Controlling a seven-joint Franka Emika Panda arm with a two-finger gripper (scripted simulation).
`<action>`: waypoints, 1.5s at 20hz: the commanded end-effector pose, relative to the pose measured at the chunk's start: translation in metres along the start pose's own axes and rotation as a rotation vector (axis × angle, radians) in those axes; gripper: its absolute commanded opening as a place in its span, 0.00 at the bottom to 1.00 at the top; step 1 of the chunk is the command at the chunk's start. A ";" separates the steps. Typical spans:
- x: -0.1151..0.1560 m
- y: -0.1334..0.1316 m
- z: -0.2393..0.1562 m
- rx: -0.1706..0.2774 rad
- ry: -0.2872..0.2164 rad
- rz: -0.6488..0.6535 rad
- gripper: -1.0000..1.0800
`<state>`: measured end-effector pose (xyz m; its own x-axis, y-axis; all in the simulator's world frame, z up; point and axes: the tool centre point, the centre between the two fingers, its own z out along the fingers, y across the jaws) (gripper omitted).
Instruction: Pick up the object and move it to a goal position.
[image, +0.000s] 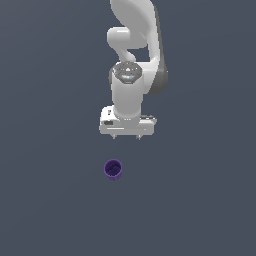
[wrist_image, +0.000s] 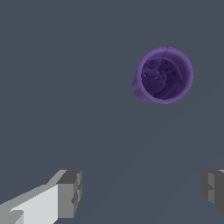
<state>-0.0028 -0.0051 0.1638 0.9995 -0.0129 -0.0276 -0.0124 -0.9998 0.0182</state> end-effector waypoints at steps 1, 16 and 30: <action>0.000 0.000 0.000 0.000 0.000 0.000 0.62; 0.010 0.000 -0.008 -0.004 0.024 0.021 0.62; 0.042 0.012 0.005 0.012 0.020 0.305 0.62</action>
<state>0.0347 -0.0158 0.1604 0.9626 -0.2708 -0.0027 -0.2708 -0.9626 0.0116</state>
